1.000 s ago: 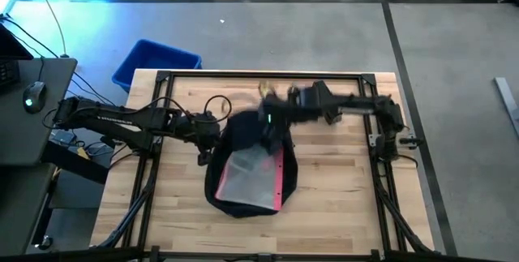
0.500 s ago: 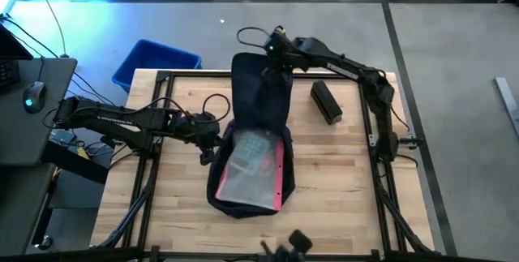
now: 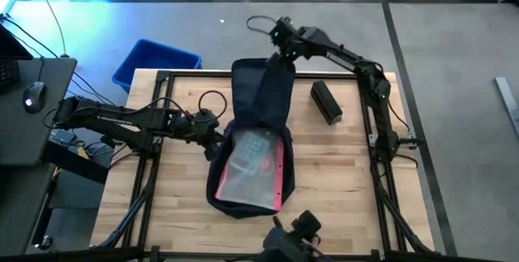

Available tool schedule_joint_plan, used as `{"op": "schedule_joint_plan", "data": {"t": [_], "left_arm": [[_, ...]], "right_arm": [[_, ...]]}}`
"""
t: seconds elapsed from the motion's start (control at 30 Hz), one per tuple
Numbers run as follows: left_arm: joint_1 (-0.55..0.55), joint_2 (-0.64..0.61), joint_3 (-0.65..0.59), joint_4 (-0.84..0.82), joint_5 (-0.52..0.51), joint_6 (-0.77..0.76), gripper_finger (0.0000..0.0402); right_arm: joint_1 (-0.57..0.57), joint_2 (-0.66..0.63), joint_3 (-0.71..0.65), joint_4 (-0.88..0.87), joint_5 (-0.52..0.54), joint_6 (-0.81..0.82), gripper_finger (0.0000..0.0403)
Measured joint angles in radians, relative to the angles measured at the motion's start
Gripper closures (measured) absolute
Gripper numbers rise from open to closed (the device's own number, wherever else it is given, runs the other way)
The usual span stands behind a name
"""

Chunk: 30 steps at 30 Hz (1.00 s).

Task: Unpack backpack
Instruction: Adjust the blue backpack on the table

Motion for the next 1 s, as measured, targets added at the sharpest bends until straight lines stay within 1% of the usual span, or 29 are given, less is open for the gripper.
{"op": "schedule_joint_plan", "data": {"t": [0.1, 0.2, 0.23, 0.3, 0.47, 0.6, 0.77, 0.83, 0.87, 0.93, 0.97, 1.0], "left_arm": [[0.005, 0.000, 0.000, 0.002, -0.034, 0.003, 0.0402], [0.019, 0.000, 0.000, 0.005, -0.039, 0.020, 0.0402], [0.025, 0.000, 0.000, 0.008, -0.040, 0.023, 0.0402], [0.036, 0.000, 0.000, 0.009, -0.043, 0.024, 0.0402], [0.058, 0.000, 0.000, 0.012, -0.056, 0.031, 0.0402], [0.069, 0.000, 0.000, 0.018, -0.065, 0.080, 0.0402], [0.087, 0.001, 0.000, 0.042, -0.066, 0.158, 0.0402], [0.095, 0.002, 0.000, 0.058, -0.066, 0.191, 0.0402], [0.100, 0.002, 0.000, 0.066, -0.065, 0.205, 0.0402], [0.109, 0.002, 0.000, 0.077, -0.061, 0.225, 0.0402], [0.112, 0.002, 0.000, 0.077, -0.056, 0.232, 0.0402], [0.115, 0.005, 0.000, 0.080, -0.051, 0.237, 0.0402]], "right_arm": [[-0.015, -0.009, 0.108, -0.119, -0.019, -0.027, 0.0138], [-0.020, -0.008, 0.201, -0.265, -0.004, -0.050, 0.0118], [-0.020, -0.026, 0.196, -0.292, 0.011, -0.058, 0.0117], [-0.020, -0.082, 0.137, -0.330, 0.026, -0.059, 0.0116], [-0.023, -0.167, 0.055, -0.506, 0.014, 0.013, 0.0120], [-0.023, -0.251, -0.054, -0.471, -0.027, 0.062, 0.0120], [-0.027, -0.289, -0.178, -0.307, -0.025, 0.083, 0.0120], [-0.019, -0.289, -0.205, -0.255, 0.017, 0.088, 0.0120], [-0.012, -0.290, -0.219, -0.216, 0.070, 0.092, 0.0120], [0.015, -0.293, -0.251, -0.079, 0.193, 0.116, 0.0120], [0.027, -0.292, -0.265, 0.003, 0.216, 0.120, 0.0120], [0.036, -0.291, -0.275, 0.080, 0.196, 0.113, 0.0120]]}}
